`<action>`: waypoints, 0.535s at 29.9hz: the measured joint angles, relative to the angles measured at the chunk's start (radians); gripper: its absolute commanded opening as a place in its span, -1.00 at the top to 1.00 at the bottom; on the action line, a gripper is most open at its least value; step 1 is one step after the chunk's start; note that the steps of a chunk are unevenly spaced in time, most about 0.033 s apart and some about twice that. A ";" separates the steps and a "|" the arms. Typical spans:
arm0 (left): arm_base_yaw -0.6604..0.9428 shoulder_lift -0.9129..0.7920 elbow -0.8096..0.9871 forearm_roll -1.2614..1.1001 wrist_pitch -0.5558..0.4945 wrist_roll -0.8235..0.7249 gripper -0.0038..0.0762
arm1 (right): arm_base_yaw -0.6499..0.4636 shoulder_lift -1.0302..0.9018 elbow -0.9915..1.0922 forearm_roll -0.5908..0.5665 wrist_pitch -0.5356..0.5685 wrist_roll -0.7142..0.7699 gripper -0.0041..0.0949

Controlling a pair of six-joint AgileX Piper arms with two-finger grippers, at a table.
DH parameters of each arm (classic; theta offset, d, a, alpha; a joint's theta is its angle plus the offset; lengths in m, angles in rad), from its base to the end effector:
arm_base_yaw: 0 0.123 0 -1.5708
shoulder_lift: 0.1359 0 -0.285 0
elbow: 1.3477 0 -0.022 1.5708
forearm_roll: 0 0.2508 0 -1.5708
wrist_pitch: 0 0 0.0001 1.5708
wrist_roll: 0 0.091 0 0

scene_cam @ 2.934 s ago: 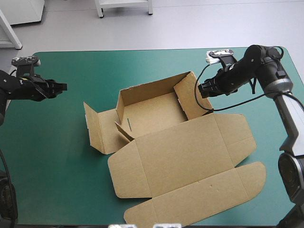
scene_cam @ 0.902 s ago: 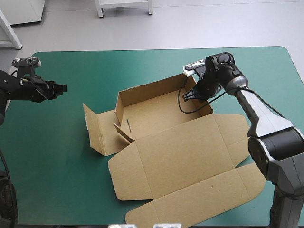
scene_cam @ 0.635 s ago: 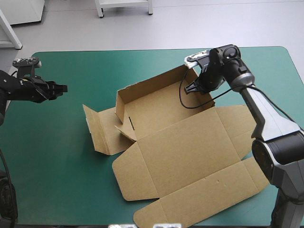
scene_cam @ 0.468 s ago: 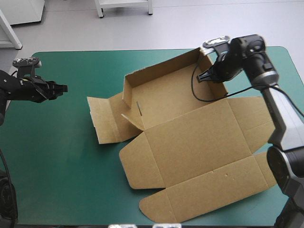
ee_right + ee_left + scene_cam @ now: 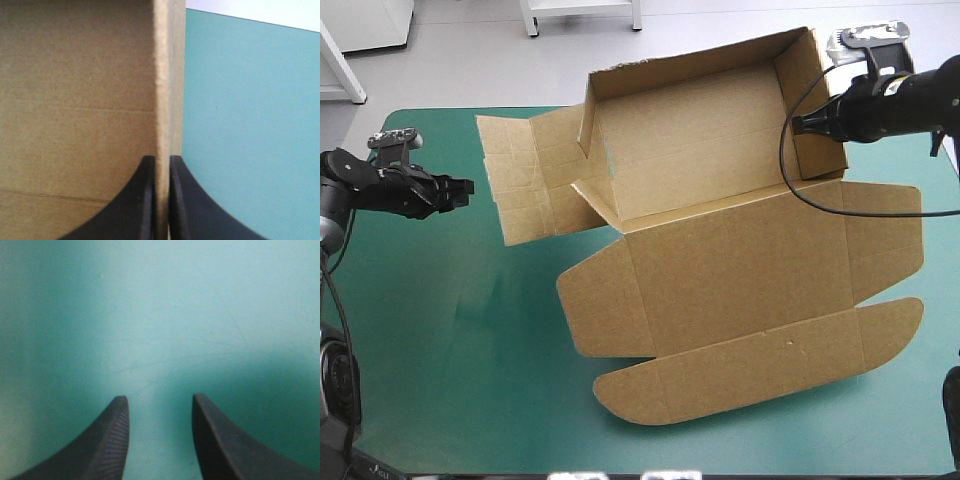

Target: Fold the box

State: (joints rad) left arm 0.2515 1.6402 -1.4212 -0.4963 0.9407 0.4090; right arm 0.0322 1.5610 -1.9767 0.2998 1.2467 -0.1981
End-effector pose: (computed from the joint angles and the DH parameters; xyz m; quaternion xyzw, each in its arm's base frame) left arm 0.3518 0.0542 0.3197 -0.0171 0.9437 -0.1382 0.3000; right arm 0.3091 0.0355 0.4876 -0.1173 0.8979 0.1153 0.4083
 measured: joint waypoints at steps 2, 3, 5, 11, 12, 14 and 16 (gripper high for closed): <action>0.000 0.025 0.000 -0.045 0.000 0.025 0.16 | -0.019 -0.021 -0.002 0.036 0.000 -0.013 0.93; 0.000 0.035 0.000 -0.066 0.003 0.040 0.16 | -0.025 -0.029 -0.002 0.049 0.000 -0.018 0.93; 0.000 0.058 0.000 -0.135 0.019 0.078 0.16 | -0.035 -0.045 -0.003 0.082 0.000 -0.027 0.93; 0.001 0.096 0.000 -0.445 0.105 0.228 0.24 | -0.039 -0.060 -0.006 0.240 0.000 -0.071 0.92; 0.001 0.101 0.000 -0.497 0.121 0.252 0.29 | -0.039 -0.060 -0.006 0.273 0.000 -0.080 0.92; 0.001 0.107 0.000 -0.575 0.149 0.284 0.47 | -0.039 -0.060 -0.006 0.316 0.000 -0.088 0.92; 0.000 0.111 0.000 -0.639 0.177 0.305 0.67 | -0.039 -0.060 -0.008 0.331 0.000 -0.089 0.92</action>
State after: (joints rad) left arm 0.2516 1.7514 -1.4212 -1.1357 1.1178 0.7138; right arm -0.0070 1.5006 -1.9844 0.6311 1.2467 -0.2872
